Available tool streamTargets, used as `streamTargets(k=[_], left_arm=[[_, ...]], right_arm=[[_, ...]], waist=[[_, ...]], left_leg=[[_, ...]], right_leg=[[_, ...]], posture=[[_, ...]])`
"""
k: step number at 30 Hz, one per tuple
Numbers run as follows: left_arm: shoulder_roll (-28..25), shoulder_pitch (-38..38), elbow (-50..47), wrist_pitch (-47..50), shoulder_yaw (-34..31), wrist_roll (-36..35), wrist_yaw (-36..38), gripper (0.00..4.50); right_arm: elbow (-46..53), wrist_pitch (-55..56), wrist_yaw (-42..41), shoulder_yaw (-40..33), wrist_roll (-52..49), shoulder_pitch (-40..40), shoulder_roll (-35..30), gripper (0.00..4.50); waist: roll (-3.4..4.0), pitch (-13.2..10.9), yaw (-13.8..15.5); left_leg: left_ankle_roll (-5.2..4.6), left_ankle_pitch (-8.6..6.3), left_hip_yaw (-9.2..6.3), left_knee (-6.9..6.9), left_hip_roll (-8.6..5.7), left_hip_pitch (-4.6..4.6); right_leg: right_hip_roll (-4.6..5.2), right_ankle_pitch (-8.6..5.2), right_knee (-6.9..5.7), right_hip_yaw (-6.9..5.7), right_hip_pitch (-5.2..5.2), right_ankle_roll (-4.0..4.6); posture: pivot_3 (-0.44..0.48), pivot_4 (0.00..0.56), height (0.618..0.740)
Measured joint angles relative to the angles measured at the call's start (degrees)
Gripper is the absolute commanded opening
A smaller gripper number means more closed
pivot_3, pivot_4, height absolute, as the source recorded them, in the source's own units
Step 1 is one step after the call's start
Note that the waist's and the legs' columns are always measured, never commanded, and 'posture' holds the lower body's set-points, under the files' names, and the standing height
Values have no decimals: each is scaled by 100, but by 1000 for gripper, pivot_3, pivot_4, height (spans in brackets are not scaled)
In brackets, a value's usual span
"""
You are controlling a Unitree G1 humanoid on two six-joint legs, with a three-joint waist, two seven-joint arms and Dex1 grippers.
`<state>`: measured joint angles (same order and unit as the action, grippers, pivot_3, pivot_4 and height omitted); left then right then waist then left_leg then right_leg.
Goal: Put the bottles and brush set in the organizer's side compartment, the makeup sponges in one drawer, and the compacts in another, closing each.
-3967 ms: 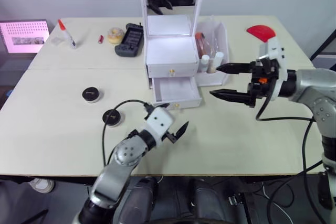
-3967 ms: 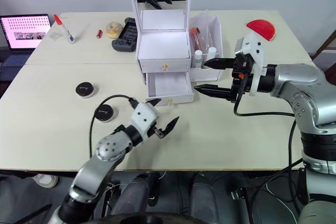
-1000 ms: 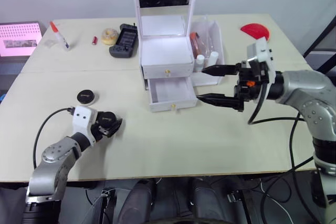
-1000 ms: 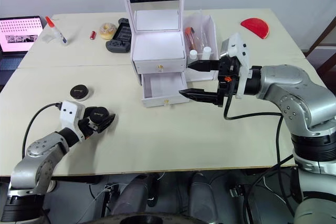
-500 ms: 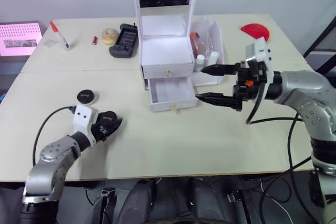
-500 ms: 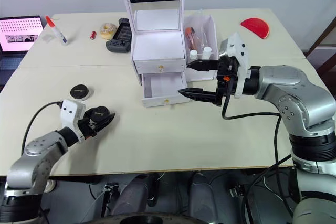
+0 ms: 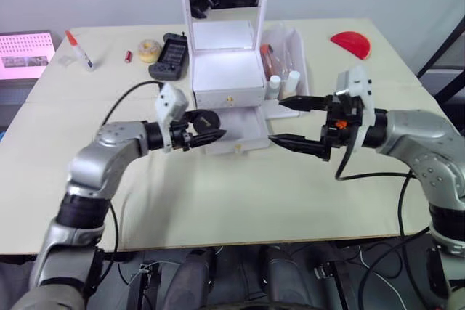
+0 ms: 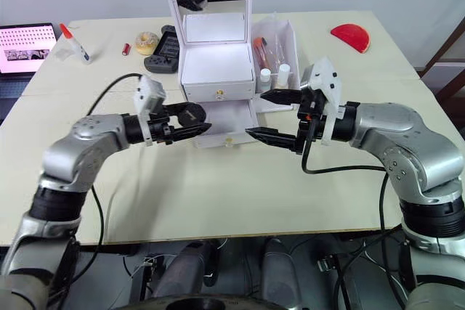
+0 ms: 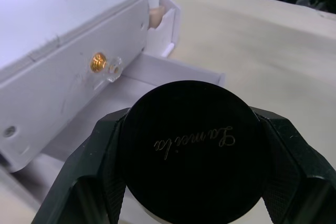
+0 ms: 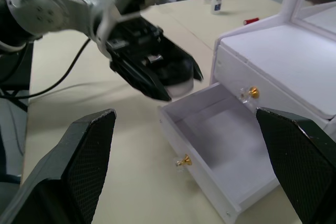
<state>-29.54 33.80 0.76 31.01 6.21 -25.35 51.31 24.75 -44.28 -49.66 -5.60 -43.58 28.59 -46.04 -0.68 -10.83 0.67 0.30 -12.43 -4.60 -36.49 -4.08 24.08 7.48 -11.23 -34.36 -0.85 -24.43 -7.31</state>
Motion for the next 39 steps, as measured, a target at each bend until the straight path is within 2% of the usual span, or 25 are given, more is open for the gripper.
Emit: streamTargets(k=[5,13,36,38,39], left_arm=[[320,347,807,-407,260,364,219,2689],[553,491,1251,-565,391,643,353,2689],[757,618,1528,-699,383,1019,273,2689],[759,627,1541,-687,383,1020,277,3734],[760,627,1541,-683,384,1021,280,4035]], right_arm=[[306,-179,290,-124,-162,-161,2,4500],[546,-386,575,-380,-356,-305,-11,4500],[655,-428,783,-454,-620,-384,-52,4500],[655,-427,791,-483,-623,-395,-58,4500],[655,-427,797,-493,-623,-405,-63,4500]], waist=[[-1,0,3],[-1,0,6],[-1,0,6],[-1,0,6],[-1,0,6]], left_leg=[[0,0,-1,-1,0,2],[0,0,-4,-6,2,4],[-1,0,-3,-11,2,4],[-1,0,-4,-14,2,4],[-1,0,-4,-16,2,4]], right_leg=[[4,0,2,0,0,0],[6,1,-1,0,0,-2],[5,3,-4,0,1,-5],[5,3,-6,0,1,-6],[5,3,-8,0,1,-6]], posture=[[0,150,737],[0,150,737],[0,150,737],[0,150,737],[0,150,737]])
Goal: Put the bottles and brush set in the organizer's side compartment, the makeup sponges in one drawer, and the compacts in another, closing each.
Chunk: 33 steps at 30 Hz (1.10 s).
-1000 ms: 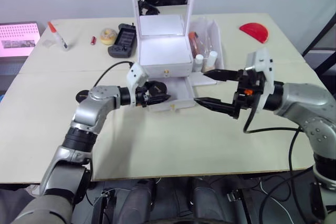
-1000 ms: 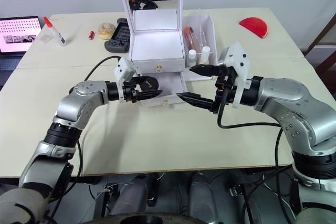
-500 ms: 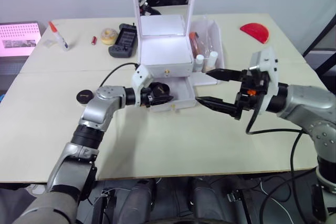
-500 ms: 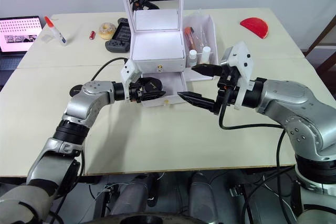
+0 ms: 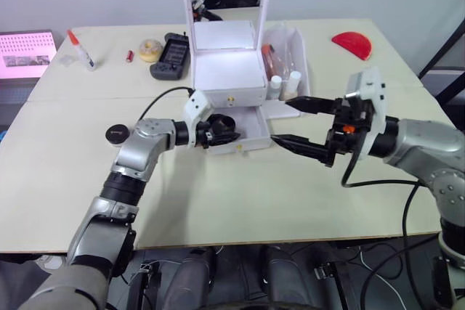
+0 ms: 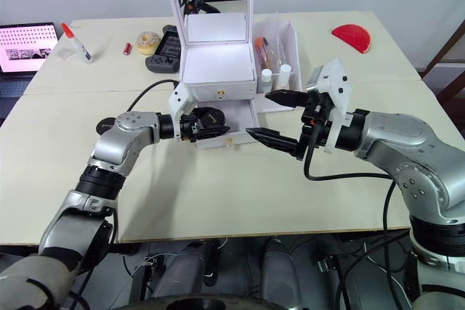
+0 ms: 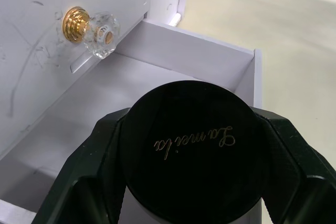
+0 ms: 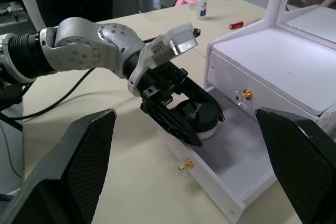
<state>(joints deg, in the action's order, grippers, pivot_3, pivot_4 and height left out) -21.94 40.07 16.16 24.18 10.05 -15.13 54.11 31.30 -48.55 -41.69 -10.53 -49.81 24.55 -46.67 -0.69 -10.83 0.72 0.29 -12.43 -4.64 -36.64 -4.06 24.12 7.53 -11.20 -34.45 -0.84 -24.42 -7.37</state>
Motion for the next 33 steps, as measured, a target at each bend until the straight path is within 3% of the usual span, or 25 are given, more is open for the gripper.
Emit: streamTargets(k=[1,11,16,22,26,29,33], left_arm=[[1,1,-1,2,0,0,5,4452],[-18,10,-97,196,-50,-62,1,4452],[-324,-209,-669,654,-394,-468,161,4452],[-1781,-1189,-1986,1521,-1830,-1639,673,4452],[-2838,-2499,-1917,1372,-3011,-1644,814,4452],[-3210,-3295,-1402,1038,-3780,-1404,790,4452],[-3274,-4292,-763,282,-4831,-1041,598,4452]], right_arm=[[0,0,9,-5,0,-10,-3,4500],[0,4,33,-8,2,-18,-20,4500],[-8,14,12,-196,3,-222,-209,4500],[-313,156,-311,-1504,157,-1409,-693,4500],[-972,563,-837,-2555,597,-2513,-839,4500],[-1553,887,-1182,-3125,867,-3036,-837,4500],[-2450,1660,-1584,-3530,1254,-3451,-740,4500]], waist=[[0,0,0],[0,0,-4],[0,0,-11],[2,0,-9],[4,1,-3],[5,1,-1],[5,2,-3]], left_leg=[[0,0,0,-2,0,0],[-1,-1,-1,-14,1,1],[-4,-3,-3,-14,3,7],[-5,-4,-3,-14,7,13],[-6,-5,5,-14,8,4],[-5,-7,8,-14,11,4],[12,-20,9,-8,15,7]], right_leg=[[0,0,-2,0,0,0],[0,0,-10,0,1,0],[1,-1,-9,0,-2,-1],[-1,-3,-9,0,-7,2],[2,-14,-3,2,0,21],[4,-14,1,2,1,23],[10,-15,20,2,4,22]], posture=[[0,150,737],[0,150,737],[0,150,737],[0,150,737],[0,150,737],[0,150,737],[0,150,737]])
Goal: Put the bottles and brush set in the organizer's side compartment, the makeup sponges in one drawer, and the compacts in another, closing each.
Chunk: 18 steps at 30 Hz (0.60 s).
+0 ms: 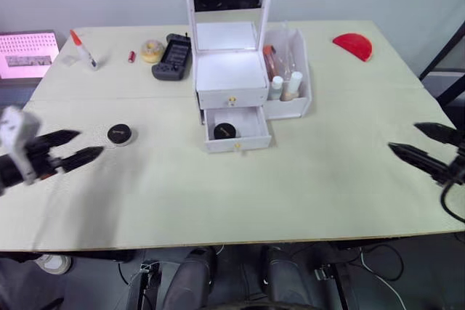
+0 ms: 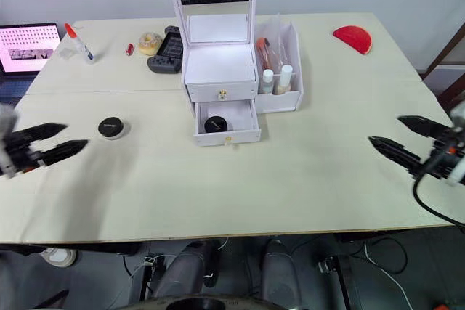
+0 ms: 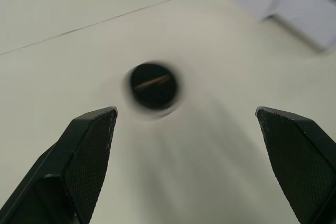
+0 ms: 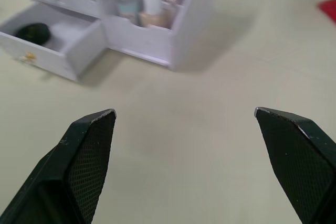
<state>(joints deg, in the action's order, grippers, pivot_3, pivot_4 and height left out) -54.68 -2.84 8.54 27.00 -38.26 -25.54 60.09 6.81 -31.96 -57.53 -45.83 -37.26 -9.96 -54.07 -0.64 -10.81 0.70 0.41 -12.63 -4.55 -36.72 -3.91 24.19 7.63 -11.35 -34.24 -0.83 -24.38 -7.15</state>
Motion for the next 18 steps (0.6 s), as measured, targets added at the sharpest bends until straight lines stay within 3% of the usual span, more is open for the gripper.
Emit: streamTargets(k=[7,18], left_arm=[[127,-613,492,-625,-679,74,-159,4452],[302,-512,325,-632,-513,-19,-281,4452]], right_arm=[[-933,693,-252,-33,282,-108,128,4500],[-1043,845,-252,130,326,-2,130,4500]], waist=[[7,4,-4],[8,4,-2]], left_leg=[[3,-2,0,10,4,6],[2,-1,6,24,9,3]], right_leg=[[6,-12,3,1,-8,-17],[0,1,5,1,-15,4]], posture=[[0,150,737],[0,150,737]])
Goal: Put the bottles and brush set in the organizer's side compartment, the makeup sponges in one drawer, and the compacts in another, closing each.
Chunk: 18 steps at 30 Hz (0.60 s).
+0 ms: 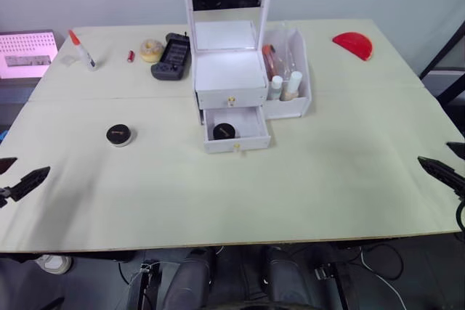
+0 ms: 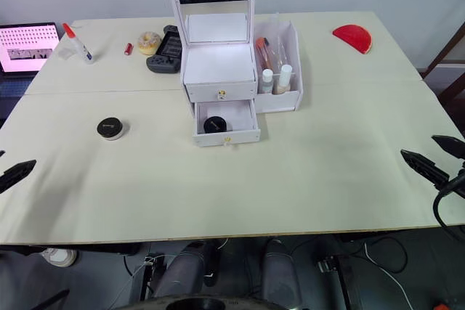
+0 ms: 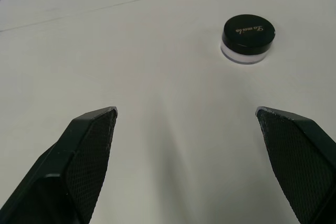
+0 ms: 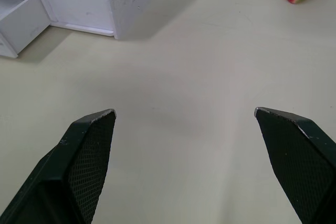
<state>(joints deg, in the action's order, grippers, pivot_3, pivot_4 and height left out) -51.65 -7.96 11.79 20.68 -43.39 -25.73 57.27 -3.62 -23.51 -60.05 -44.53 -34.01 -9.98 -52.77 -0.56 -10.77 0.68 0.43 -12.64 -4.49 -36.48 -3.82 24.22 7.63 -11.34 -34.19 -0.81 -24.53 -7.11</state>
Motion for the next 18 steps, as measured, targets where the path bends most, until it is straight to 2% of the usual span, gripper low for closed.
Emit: streamTargets(k=[4,9,14,18], left_arm=[[81,274,-353,282,274,-111,-184,4452],[801,674,-1289,845,1059,-235,-965,4452],[1518,1111,-1625,1037,1534,82,-2272,4452],[1891,1342,-1708,1038,1810,251,-2853,4452]], right_arm=[[564,-395,131,172,-219,204,-1,4500],[1683,-1132,556,780,-891,1186,-16,4500],[2206,-1748,889,1983,-1299,2562,1,4500],[2182,-1857,846,2930,-1319,3591,252,4500]], waist=[[4,1,-6],[7,2,-11],[4,1,6],[0,3,6]], left_leg=[[0,0,1,0,1,-4],[-17,10,1,2,2,-11],[-16,14,1,-4,0,-11],[-16,14,1,-6,-4,-11]], right_leg=[[0,2,-3,1,1,2],[-5,4,-5,3,4,0],[-8,15,-8,2,5,-11],[-7,17,-7,2,7,-14]], posture=[[0,150,737],[0,150,737],[0,150,737],[0,150,737]])
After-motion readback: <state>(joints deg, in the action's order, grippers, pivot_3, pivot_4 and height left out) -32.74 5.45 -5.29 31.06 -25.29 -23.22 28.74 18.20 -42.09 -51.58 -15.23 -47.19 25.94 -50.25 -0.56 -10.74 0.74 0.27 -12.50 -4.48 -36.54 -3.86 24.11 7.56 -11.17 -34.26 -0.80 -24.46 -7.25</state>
